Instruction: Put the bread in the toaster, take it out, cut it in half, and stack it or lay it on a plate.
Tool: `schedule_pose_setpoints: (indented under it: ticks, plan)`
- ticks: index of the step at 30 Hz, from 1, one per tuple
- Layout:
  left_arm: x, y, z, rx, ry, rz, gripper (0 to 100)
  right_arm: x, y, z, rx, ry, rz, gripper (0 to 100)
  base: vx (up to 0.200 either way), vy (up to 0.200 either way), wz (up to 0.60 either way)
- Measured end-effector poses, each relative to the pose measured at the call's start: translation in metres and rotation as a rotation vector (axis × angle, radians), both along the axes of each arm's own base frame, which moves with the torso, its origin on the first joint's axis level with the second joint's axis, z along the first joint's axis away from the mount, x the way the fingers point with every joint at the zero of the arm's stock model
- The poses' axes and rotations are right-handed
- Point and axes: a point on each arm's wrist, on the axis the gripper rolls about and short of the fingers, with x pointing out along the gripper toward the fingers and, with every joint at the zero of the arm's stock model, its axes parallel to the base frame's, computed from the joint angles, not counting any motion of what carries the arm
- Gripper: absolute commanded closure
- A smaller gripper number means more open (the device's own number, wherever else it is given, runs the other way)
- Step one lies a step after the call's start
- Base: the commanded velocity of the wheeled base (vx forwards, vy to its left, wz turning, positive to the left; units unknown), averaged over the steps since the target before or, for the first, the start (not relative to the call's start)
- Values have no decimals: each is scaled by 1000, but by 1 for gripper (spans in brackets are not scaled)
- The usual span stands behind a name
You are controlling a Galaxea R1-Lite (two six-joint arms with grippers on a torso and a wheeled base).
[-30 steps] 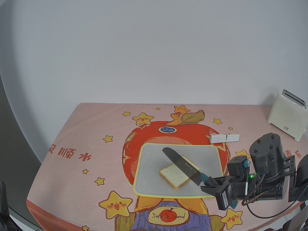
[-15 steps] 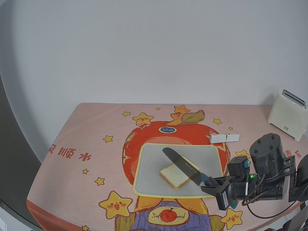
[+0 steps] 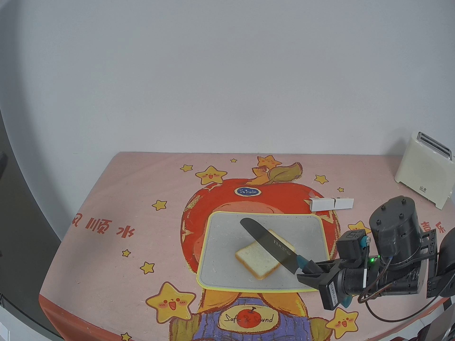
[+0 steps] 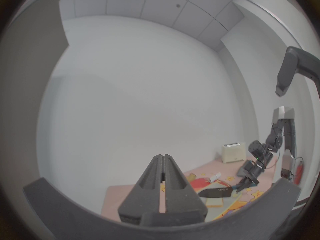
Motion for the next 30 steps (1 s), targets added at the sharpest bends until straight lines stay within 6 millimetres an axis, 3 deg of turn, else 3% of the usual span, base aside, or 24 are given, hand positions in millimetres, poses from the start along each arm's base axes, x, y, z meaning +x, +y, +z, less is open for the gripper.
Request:
schedule_pose_setpoints:
  ticks: [7,15,20,30]
  plan:
    - [48,-22,3,76,92,-236,100,0,0,0,0,-1,2,100,0,0,0]
    - [84,-74,1,125,167,-500,100,0,1,1,1,-3,4,100,0,0,0]
    - [111,-99,-18,149,258,-505,100,-1,0,1,3,-5,6,100,0,0,0]
    - [161,-152,-50,91,278,-428,100,-2,0,2,4,-8,8,100,0,0,0]
